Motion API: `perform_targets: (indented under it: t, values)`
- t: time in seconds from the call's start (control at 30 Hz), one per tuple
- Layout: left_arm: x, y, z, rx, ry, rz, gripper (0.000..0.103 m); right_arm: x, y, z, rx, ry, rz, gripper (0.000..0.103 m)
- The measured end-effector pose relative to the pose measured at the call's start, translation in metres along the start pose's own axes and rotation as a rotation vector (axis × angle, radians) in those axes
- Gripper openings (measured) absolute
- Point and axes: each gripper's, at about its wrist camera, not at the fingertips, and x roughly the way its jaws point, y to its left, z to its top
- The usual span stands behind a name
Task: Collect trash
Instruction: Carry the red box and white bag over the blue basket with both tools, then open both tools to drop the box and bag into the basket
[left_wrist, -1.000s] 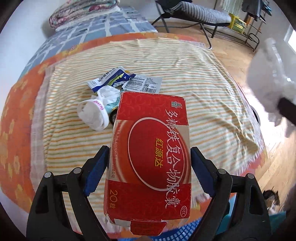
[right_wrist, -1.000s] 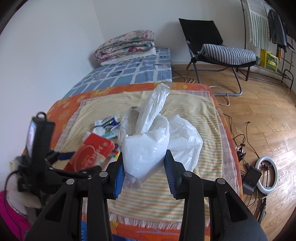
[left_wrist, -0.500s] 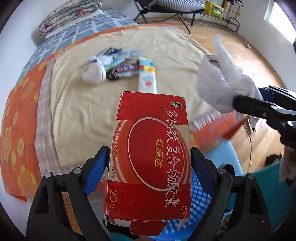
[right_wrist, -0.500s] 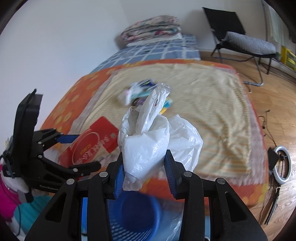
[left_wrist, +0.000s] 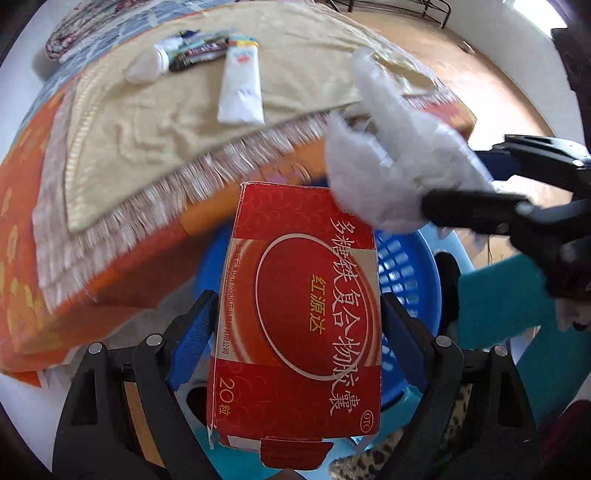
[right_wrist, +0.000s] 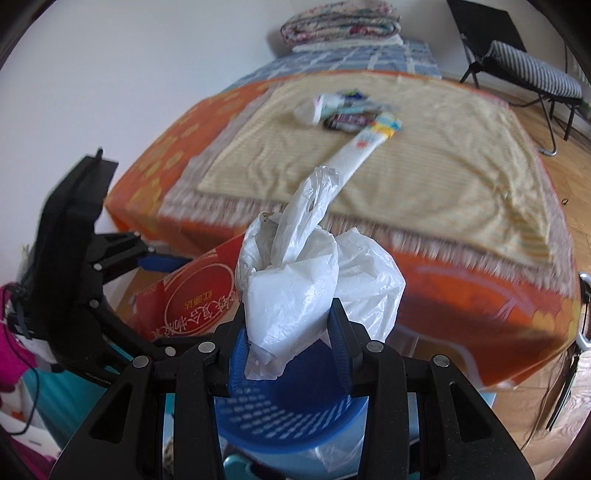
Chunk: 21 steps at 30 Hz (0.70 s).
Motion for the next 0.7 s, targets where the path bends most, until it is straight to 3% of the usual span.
perform_targets:
  t: [0.23,0.7]
  values:
    - [0.008,-0.008,-0.015,0.029,0.025,-0.011,0.089,0.026,0.0,-0.018,-0.005,0.072,-0.015,0.038]
    - [0.016,0.009,-0.016,-0.039,0.048,-0.086,0.089,0.042,-0.011,-0.023,0.032,0.127,-0.012,0.04]
